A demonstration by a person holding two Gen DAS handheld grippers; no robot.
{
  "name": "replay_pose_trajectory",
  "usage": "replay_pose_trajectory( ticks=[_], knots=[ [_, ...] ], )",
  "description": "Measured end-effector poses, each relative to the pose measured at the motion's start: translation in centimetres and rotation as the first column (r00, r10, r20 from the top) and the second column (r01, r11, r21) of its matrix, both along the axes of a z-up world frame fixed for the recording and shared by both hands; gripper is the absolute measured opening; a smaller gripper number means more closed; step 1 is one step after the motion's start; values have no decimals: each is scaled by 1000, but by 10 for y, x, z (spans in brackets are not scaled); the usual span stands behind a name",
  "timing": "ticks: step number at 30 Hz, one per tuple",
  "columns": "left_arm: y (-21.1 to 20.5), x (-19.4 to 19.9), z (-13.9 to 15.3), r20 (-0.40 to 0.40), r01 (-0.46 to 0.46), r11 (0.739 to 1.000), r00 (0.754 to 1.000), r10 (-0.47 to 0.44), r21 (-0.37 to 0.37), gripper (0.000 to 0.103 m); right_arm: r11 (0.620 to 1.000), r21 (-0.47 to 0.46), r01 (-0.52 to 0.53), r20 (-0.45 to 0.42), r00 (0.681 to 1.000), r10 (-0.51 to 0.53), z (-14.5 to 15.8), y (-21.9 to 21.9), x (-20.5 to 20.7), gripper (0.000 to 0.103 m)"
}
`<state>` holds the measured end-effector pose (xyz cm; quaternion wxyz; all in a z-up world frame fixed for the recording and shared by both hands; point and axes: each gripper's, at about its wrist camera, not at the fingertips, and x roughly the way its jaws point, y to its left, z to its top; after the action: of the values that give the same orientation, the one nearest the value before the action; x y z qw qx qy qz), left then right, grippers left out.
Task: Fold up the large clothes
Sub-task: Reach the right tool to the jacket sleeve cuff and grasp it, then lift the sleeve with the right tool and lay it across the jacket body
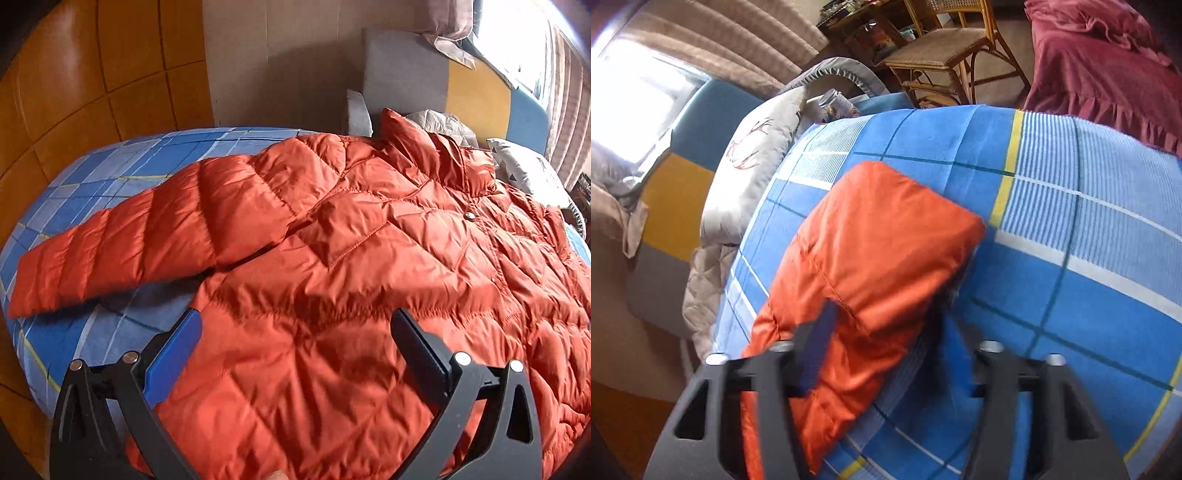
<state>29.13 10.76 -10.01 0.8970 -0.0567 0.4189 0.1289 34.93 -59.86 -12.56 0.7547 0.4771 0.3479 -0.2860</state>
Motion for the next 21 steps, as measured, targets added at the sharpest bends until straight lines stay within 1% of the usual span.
replay_pose_trajectory(
  ticks=[1,2,3,4,5,7,10,14,17,21],
  knots=[
    [-1,5,-2,-6,4,1000,1000,-4,3,101,1000,7,4,-2,1000,-4,-2,-2,1,27],
    [-1,9,-3,-8,8,1000,1000,-8,3,101,1000,6,12,-6,1000,-12,-2,-2,2,19],
    [-2,13,-4,-10,9,1000,1000,-9,6,101,1000,3,9,-1,1000,-9,-1,-2,2,16],
    [-2,16,-5,-13,10,1000,1000,-10,3,101,1000,-10,-5,3,1000,5,3,0,5,10],
    [-2,19,-5,-15,13,1000,1000,-13,-1,101,999,-30,-19,-2,1000,19,7,4,7,7],
    [-3,24,-3,-5,16,1000,1000,-16,-1,101,997,-74,-35,-7,999,35,16,9,9,6],
    [-7,30,-1,9,45,999,999,-44,-17,101,988,-134,-71,-2,997,72,36,22,18,5],
    [-10,36,-9,-7,62,997,998,-62,-35,101,972,-196,-129,19,991,136,63,41,33,5],
    [-12,37,-11,-7,78,996,997,-79,-37,101,950,-247,-191,24,979,203,84,64,48,5],
    [-12,43,-12,-14,102,994,995,-103,-42,101,905,-306,-296,30,947,319,107,112,73,4]
  ],
)
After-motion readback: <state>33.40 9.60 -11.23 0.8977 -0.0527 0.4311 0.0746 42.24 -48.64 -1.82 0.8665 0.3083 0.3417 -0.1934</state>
